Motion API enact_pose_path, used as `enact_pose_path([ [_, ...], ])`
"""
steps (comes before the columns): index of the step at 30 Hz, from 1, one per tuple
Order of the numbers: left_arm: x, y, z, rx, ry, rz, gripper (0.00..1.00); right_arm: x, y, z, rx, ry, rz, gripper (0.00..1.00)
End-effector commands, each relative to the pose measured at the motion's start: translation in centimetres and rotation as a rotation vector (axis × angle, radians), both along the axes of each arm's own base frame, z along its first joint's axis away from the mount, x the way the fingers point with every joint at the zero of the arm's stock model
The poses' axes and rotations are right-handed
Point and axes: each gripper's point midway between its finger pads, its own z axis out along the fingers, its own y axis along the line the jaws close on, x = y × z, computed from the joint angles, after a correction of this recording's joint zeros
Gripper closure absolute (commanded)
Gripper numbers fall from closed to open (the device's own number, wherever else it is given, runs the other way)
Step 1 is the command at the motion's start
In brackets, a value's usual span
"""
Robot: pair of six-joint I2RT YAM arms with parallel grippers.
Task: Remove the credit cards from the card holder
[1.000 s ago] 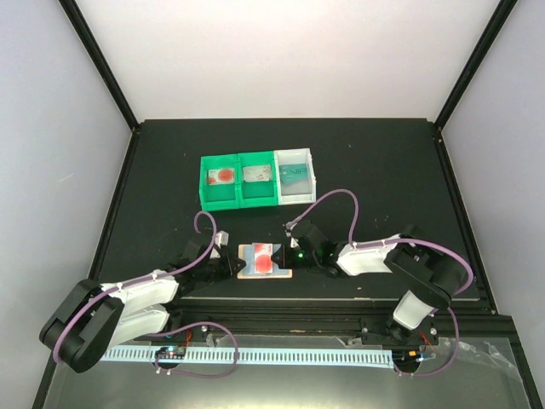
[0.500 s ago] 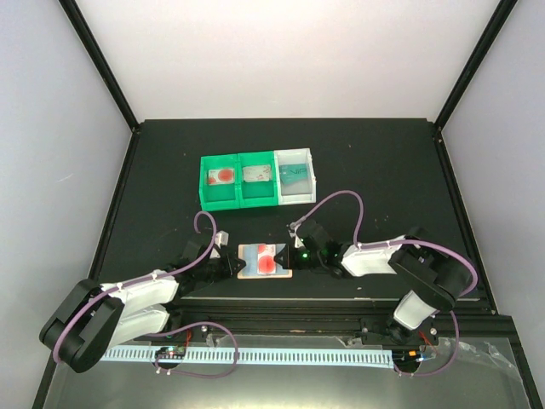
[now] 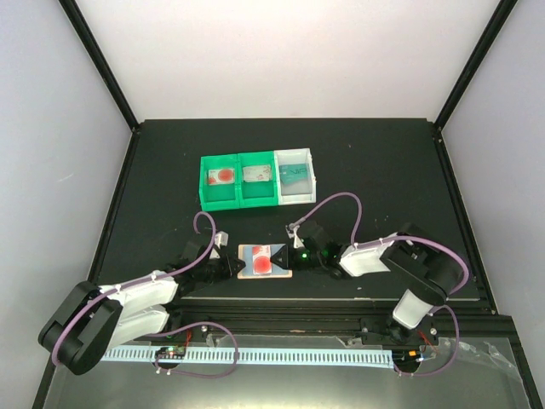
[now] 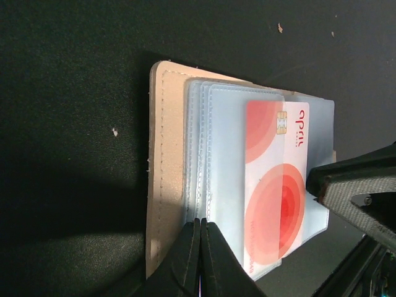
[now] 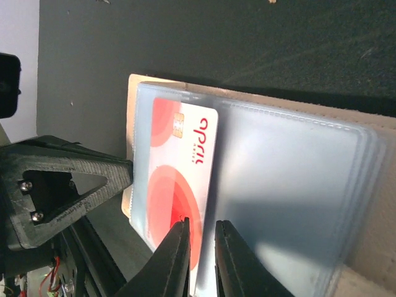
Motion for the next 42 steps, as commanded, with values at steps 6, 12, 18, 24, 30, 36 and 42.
enact_pose_path([
  [6, -0.9, 0.5, -1.4, 0.029, 0.052, 0.002, 0.95, 0.0, 0.5, -0.9, 0.041, 0.032, 0.001, 0.84],
  [12, -0.9, 0.4, -1.3, 0.024, 0.05, -0.002, 0.95, 0.0, 0.6, -1.1, 0.037, 0.036, 0.006, 0.84],
  [18, -0.9, 0.4, -1.5, 0.027, 0.053, -0.001, 0.95, 0.0, 1.0, -1.2, 0.047, 0.045, 0.015, 0.86],
  [24, -1.0, 0.4, -1.4, 0.025, 0.053, -0.002, 0.95, 0.0, 1.1, -0.9, 0.055, 0.037, 0.023, 0.96],
  [30, -0.9, 0.2, -0.9, 0.012, 0.044, -0.006, 0.88, 0.7, -1.3, -0.6, 0.035, 0.023, -0.042, 0.99],
  [36, -0.2, 0.1, 0.4, 0.03, 0.012, -0.009, 0.72, 1.1, -3.4, 0.6, -0.008, -0.024, -0.078, 0.99],
  [42, 0.5, -0.5, 2.9, 0.007, -0.043, -0.029, 0.66, 1.3, -4.2, 2.5, -0.038, -0.091, -0.063, 0.99],
])
